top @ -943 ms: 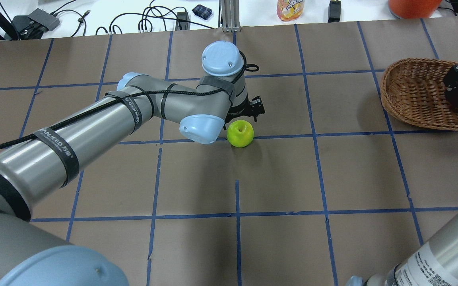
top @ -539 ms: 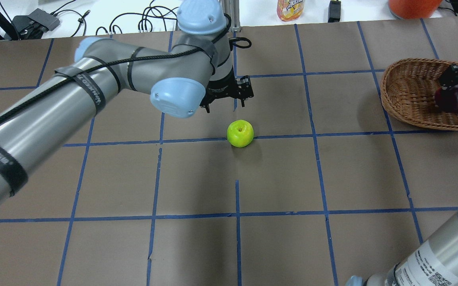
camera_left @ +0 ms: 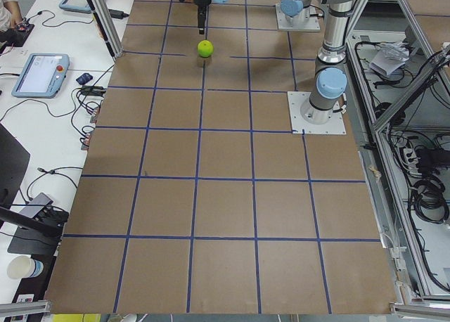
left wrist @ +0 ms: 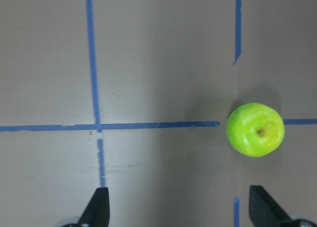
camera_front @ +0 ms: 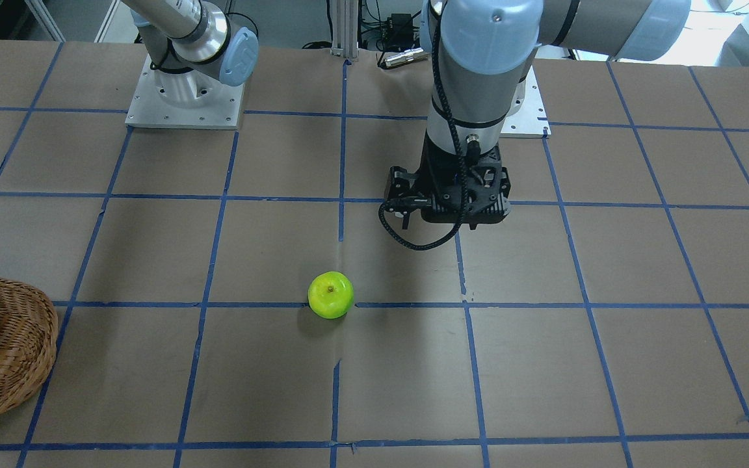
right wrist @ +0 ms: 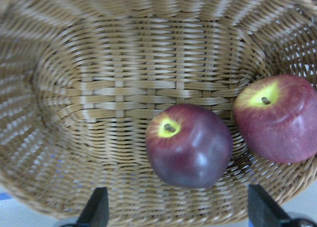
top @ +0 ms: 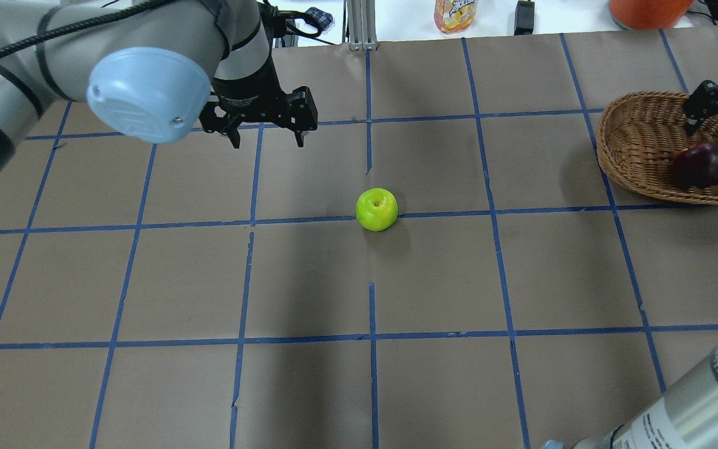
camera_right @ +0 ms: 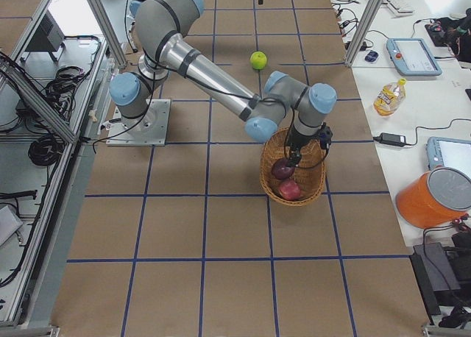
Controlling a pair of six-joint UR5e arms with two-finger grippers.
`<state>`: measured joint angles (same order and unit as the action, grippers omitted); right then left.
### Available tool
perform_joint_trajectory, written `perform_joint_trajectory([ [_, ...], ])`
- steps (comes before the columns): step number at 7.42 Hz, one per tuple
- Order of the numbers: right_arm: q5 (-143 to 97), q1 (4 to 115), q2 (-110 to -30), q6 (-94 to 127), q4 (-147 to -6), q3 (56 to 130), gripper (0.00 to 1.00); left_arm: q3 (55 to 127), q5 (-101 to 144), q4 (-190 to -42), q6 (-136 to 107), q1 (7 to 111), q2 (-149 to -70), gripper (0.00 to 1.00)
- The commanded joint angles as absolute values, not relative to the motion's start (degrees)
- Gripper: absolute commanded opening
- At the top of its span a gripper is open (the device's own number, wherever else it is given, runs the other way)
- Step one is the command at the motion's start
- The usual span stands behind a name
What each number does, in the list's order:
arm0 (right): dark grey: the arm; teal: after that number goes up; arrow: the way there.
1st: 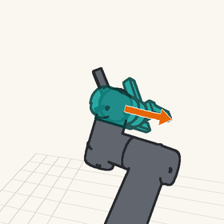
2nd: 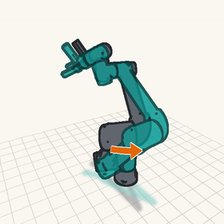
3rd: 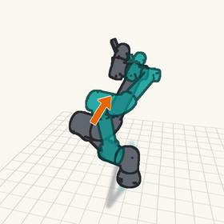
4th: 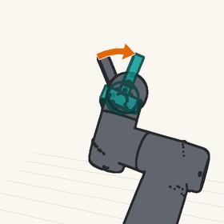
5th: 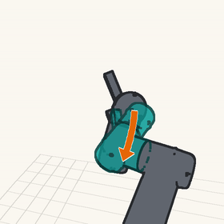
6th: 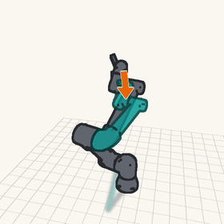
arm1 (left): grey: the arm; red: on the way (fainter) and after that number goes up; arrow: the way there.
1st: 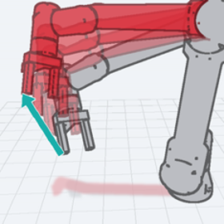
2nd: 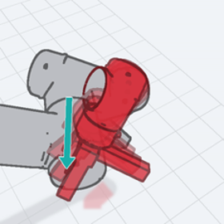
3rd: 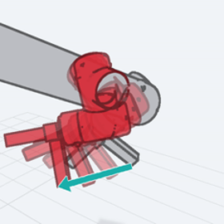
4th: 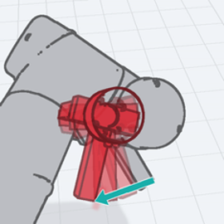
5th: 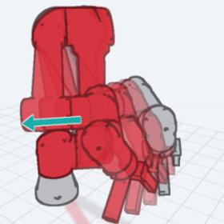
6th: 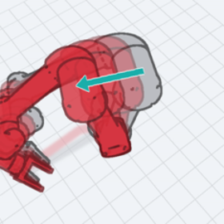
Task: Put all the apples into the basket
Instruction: 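Lift the left gripper away while the right gripper reaches the green apple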
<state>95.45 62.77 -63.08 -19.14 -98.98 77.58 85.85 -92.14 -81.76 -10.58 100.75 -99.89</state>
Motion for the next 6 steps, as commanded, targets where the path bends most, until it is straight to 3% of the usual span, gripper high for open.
perform_joint_trajectory([
  [1,87.43,76.05,-70.38,4.16,-91.08,77.61,1.0,85.96,-91.85,-85.58,-9.76,97.66,-96.52,1.0],
  [4,80.24,95.74,-68.22,29.91,-94.53,78.13,1.0,87.27,-92.11,-88.84,-1.59,90.36,-93.26,1.0],
  [6,80.33,103.07,-63.13,38.9,-97.72,78.22,1.0,87.45,-92.37,-88.77,-1.14,90.7,-93.16,1.0],
])
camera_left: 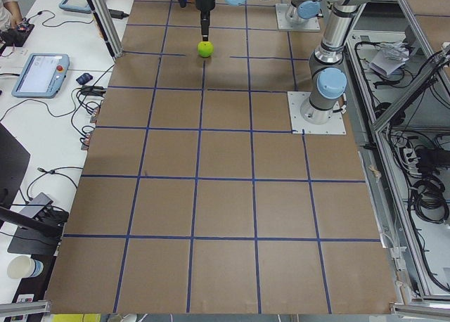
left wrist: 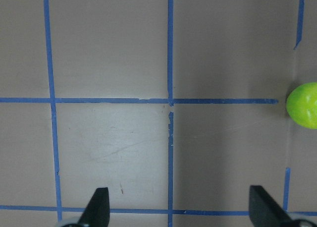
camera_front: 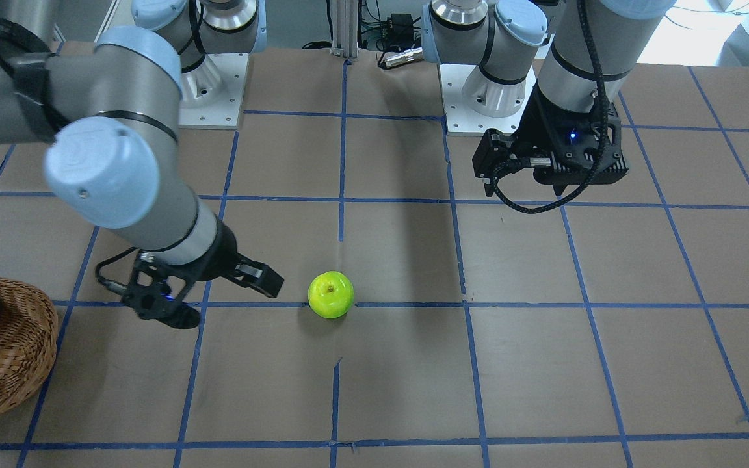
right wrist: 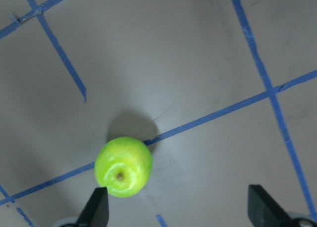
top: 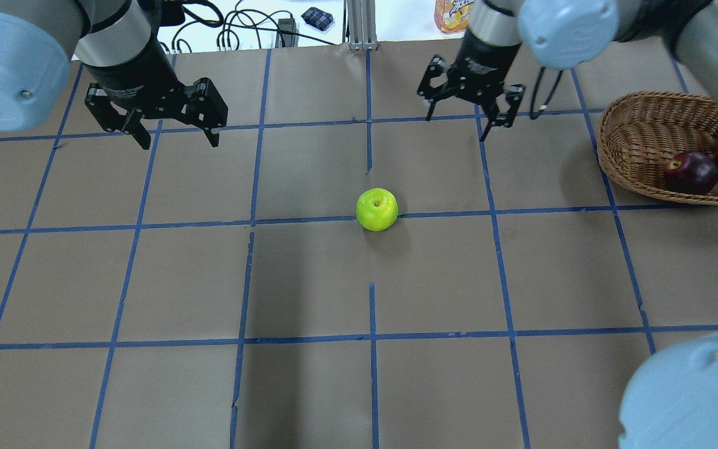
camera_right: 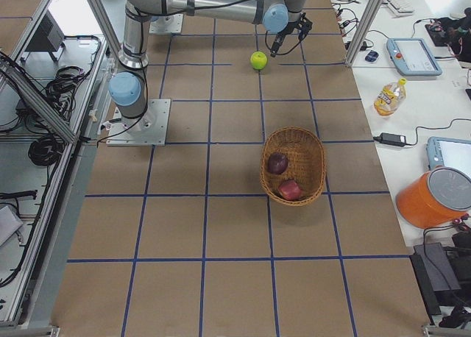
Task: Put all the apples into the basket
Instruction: 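Lift the left gripper away while the right gripper reaches the green apple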
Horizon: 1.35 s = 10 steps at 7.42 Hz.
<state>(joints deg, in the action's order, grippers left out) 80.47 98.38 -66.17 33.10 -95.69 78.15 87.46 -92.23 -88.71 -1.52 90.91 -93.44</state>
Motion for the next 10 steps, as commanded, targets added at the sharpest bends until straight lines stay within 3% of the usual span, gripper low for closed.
perform_joint_trajectory([
  [1,80.25,104.49,-60.67,39.89,-98.17,78.31,1.0,87.1,-92.55,-88.6,-1.14,90.36,-93.34,1.0],
  [10,80.33,107.67,-54.4,38.76,-102.48,81.56,1.0,87.01,-92.81,-88.33,-1.05,90.18,-94.13,1.0],
])
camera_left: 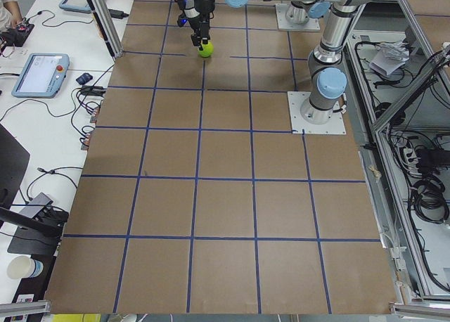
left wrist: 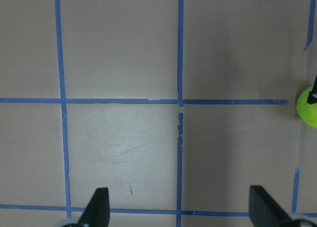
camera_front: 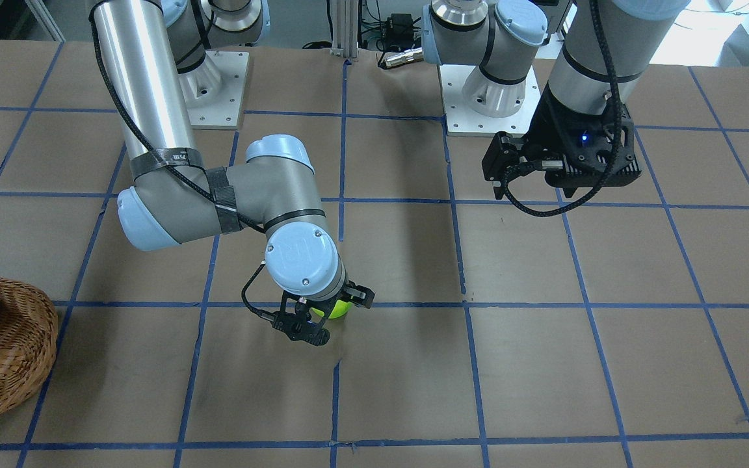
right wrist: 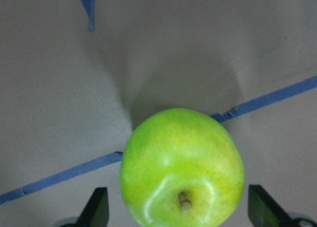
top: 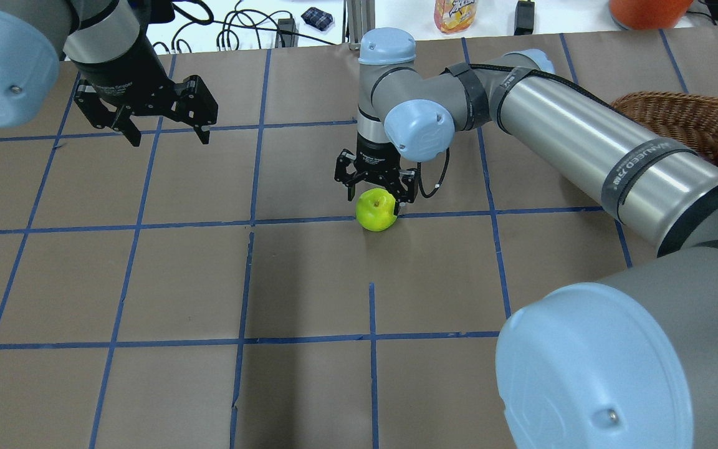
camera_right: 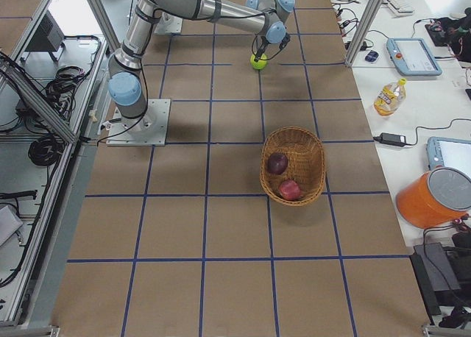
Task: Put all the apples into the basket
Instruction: 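Close the right gripper on the green apple and lift it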
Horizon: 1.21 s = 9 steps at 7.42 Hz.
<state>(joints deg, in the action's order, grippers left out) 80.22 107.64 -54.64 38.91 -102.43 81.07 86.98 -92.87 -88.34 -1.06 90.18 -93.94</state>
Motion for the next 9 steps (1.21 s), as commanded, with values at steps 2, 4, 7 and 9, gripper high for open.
perform_joint_trajectory([
  [2,80.24,107.67,-54.32,39.02,-102.48,82.0,1.0,87.01,-92.64,-88.33,-1.05,90.18,-94.3,1.0],
  [4,80.24,107.67,-53.53,38.58,-102.83,82.7,0.94,87.01,-92.64,-88.33,-1.05,90.26,-94.13,1.0],
  [7,80.24,107.49,-53.96,39.29,-106.0,82.1,0.0,86.92,-92.99,-88.33,-1.05,90.26,-94.13,1.0],
  [9,81.21,106.18,-57.37,38.59,-104.68,80.86,0.0,87.01,-92.9,-88.33,-1.05,90.18,-94.3,1.0],
])
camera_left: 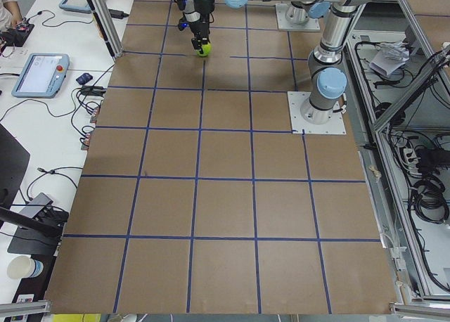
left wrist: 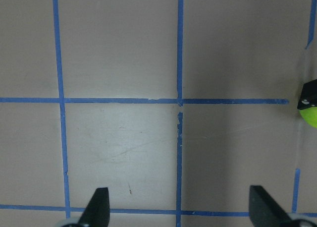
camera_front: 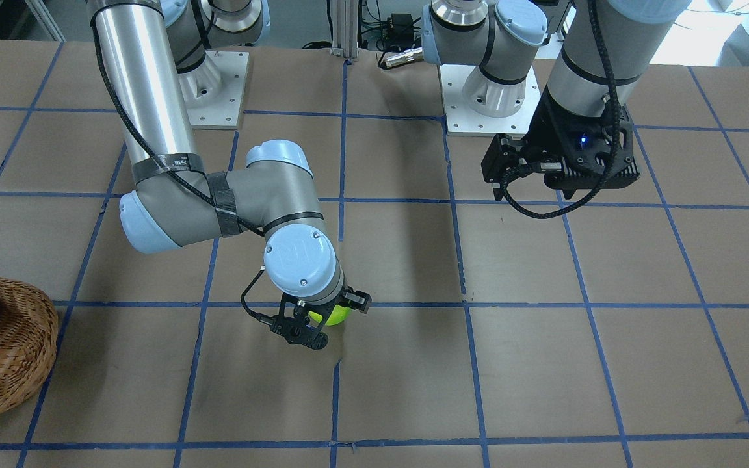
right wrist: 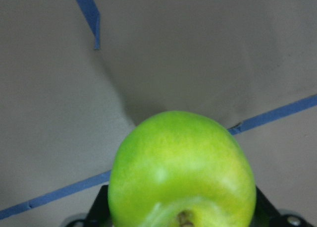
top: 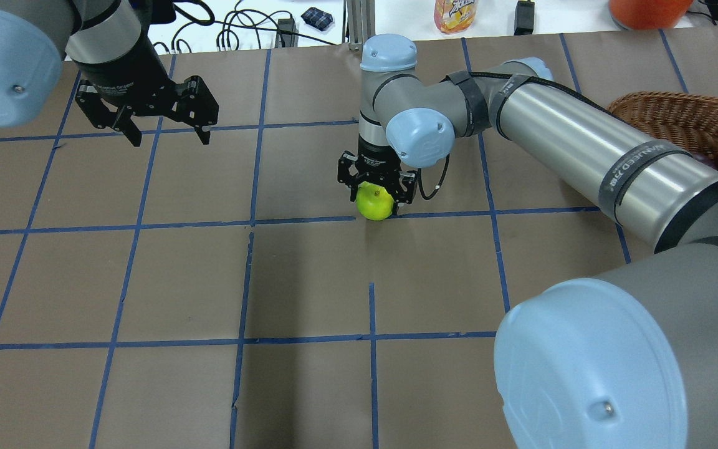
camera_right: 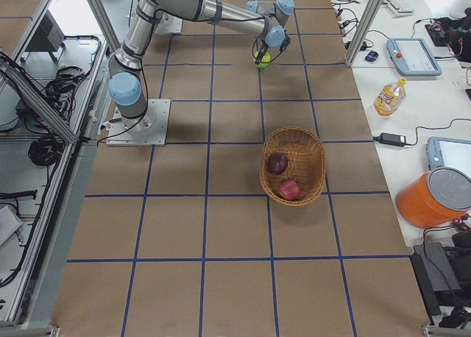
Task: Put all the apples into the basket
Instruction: 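Close the right gripper on the green apple and lift it, then carry the green apple into the basket and open the right gripper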
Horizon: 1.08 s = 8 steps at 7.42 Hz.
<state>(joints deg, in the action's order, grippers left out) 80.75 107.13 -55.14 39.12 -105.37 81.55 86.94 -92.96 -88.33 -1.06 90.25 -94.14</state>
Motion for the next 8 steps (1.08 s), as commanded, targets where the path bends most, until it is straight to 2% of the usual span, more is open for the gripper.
perform_joint_trajectory([
  [1,82.78,103.21,-59.92,37.1,-102.5,80.42,0.0,86.92,-92.99,-88.33,-1.05,90.18,-94.13,1.0],
  [4,90.03,86.11,-68.8,14.59,-89.59,80.24,0.0,87.36,-92.99,-88.33,-1.05,90.26,-93.78,1.0],
  [6,95.78,74.15,-68.82,-3.35,-90.25,80.51,0.0,87.28,-92.99,-88.33,-1.05,90.26,-93.78,1.0],
  [8,96.06,68.4,-67.16,-10.79,-94.54,81.21,0.0,87.19,-92.99,-88.33,-1.05,90.18,-93.78,1.0],
])
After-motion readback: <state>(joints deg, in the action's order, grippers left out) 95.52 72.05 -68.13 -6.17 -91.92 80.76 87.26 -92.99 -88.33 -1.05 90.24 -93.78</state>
